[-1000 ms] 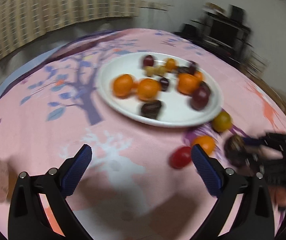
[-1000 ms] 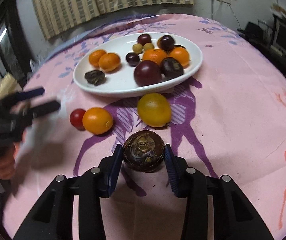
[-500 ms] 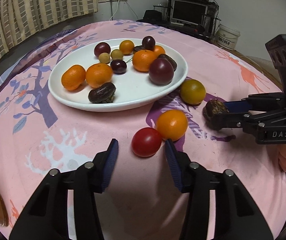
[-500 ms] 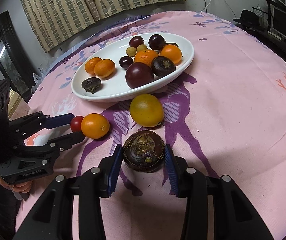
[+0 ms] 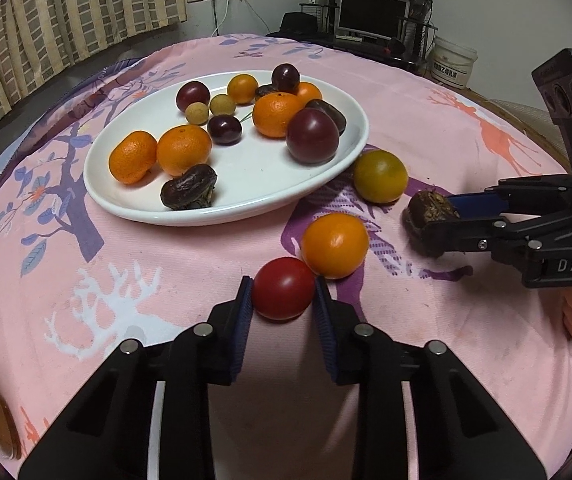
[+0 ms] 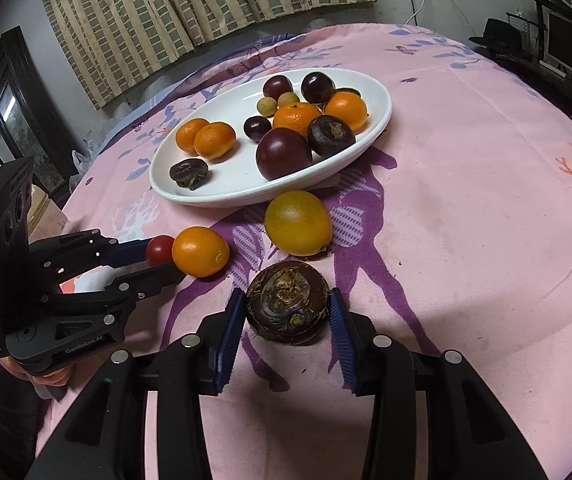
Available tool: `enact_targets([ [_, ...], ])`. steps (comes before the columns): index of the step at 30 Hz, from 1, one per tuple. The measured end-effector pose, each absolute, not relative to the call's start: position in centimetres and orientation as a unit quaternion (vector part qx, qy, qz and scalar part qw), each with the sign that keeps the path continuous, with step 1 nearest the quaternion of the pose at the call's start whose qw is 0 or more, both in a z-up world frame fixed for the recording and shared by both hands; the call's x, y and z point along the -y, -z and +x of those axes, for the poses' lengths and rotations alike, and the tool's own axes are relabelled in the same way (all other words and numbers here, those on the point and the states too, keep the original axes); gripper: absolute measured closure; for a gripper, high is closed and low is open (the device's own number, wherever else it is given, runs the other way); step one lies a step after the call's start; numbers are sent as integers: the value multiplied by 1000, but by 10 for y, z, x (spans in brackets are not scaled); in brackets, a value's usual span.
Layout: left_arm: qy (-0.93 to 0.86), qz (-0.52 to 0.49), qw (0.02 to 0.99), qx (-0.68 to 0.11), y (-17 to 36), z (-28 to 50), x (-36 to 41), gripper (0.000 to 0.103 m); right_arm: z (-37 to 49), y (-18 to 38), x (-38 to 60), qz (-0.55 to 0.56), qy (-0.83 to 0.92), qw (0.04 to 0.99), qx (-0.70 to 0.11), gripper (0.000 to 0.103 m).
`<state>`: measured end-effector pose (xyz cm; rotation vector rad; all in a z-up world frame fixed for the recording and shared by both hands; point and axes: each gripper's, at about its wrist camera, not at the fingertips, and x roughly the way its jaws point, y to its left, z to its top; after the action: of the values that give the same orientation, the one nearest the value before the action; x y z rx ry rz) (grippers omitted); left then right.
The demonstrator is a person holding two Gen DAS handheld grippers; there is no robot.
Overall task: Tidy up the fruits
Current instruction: 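Carry the tomato and brown fruit to the white plate and release both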
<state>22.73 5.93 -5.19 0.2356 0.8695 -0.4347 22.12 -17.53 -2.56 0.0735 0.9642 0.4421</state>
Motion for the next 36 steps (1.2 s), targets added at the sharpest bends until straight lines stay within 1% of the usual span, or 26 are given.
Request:
enact_targets([
  [3,211,100,887,-399,33,220,-63,73,214,18,175,32,-221,864,-451,60],
  [6,218,61,899,-375,6,221,-72,73,211,-1,174,35,-244,869,-430,60],
  [12,167,-13,919,-356,-22,271,-83,73,252,-47,164,33,-229,907,-352,60],
  [15,133,-30,924,-356,-22,304,-84,73,288,-51,152,29,-211,917,-338,60],
  [19,110,-34,923,-366,-13,346,-83,73,331,-42,133,17,-206,912,-354,60],
  [23,96,-38,917,-386,2,370,-85,72,359,-25,121,-2,-204,905,-372,59],
  [24,91,-44,914,-392,5,373,-87,58,362,-23,121,-5,-205,905,-373,50],
  [25,88,-48,914,-393,7,373,-88,47,362,-22,120,-8,-204,906,-371,44],
  [26,70,-50,917,-389,7,372,-90,30,361,-24,122,-13,-197,909,-367,39],
  [27,60,-50,919,-385,4,369,-91,20,357,-27,126,-14,-193,912,-362,38],
  [29,63,-57,921,-381,-4,362,-95,19,352,-35,133,-10,-195,914,-356,37],
  [31,64,-71,919,-382,-14,354,-99,15,341,-45,143,4,-199,917,-346,34],
  [32,58,-77,920,-379,-20,345,-102,12,335,-49,149,11,-200,918,-341,30],
  [34,48,-73,924,-372,-27,328,-103,11,322,-52,157,16,-200,920,-336,27],
  [35,40,-68,926,-370,-29,317,-103,7,314,-51,161,14,-198,921,-335,26],
  [36,34,-65,927,-369,-29,306,-103,5,306,-49,166,10,-196,921,-336,25],
])
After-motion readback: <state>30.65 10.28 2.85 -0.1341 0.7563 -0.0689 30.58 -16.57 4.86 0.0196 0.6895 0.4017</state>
